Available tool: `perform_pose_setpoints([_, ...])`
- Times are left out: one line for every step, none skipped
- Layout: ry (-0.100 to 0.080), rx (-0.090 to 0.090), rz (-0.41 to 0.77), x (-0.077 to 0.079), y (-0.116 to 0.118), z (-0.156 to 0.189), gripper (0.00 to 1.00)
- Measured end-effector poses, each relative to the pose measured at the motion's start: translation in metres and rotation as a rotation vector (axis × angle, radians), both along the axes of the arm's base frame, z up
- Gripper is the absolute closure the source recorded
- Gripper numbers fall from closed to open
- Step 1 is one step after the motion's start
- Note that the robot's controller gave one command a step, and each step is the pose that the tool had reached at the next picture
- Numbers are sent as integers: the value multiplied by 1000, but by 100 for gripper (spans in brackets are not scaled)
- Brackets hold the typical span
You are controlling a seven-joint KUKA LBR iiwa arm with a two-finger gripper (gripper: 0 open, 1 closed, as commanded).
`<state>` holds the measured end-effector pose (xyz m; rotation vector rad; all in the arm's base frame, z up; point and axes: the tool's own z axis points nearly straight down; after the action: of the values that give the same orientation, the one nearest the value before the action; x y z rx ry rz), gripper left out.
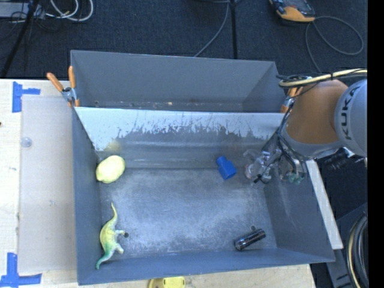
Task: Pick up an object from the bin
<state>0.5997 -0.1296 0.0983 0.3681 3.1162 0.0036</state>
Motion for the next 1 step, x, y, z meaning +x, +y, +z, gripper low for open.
perform_pose_setpoints([4,1,0,-1,0,13,100])
